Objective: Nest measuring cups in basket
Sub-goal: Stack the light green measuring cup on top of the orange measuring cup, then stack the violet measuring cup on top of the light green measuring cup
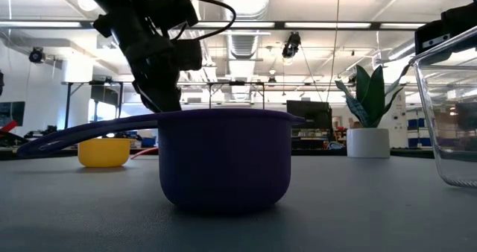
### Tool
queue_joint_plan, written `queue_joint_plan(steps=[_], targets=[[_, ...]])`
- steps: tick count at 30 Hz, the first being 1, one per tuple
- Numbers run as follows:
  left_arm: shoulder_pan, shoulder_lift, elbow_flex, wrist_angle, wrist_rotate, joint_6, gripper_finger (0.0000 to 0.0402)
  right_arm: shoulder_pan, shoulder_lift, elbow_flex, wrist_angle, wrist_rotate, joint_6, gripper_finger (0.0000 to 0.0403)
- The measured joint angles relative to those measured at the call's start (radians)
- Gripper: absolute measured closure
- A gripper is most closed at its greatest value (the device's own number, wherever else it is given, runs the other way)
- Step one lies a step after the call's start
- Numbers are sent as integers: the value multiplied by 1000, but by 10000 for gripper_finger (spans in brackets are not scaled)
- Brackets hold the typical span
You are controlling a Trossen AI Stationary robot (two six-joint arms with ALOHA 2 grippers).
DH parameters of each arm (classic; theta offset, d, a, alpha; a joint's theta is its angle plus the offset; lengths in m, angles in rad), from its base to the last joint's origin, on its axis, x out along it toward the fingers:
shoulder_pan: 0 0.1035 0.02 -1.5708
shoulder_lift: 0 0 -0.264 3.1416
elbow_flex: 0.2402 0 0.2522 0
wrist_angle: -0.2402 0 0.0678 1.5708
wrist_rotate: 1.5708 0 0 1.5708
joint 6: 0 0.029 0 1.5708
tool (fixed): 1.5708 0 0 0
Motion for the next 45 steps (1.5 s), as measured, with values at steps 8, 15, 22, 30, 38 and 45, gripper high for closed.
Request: queue_joint_plan(steps=[8,15,22,30,38,45], targets=[[-3,-29,73,-112,-5,-8,157,0,0,0,0,0,0,394],[-144,-89,163,-165,-29,-12,155,0,0,0,0,0,0,394],[-399,-83,167,-101,-64,-90,168,0,0,0,0,0,0,394],[-584,-23,167,-9,-223,-241,169,0,0,0,0,0,0,394],[-662,122,167,87,-349,-324,154,0,0,0,0,0,0,394],[-662,248,222,108,-297,-335,96,0,0,0,0,0,0,394]])
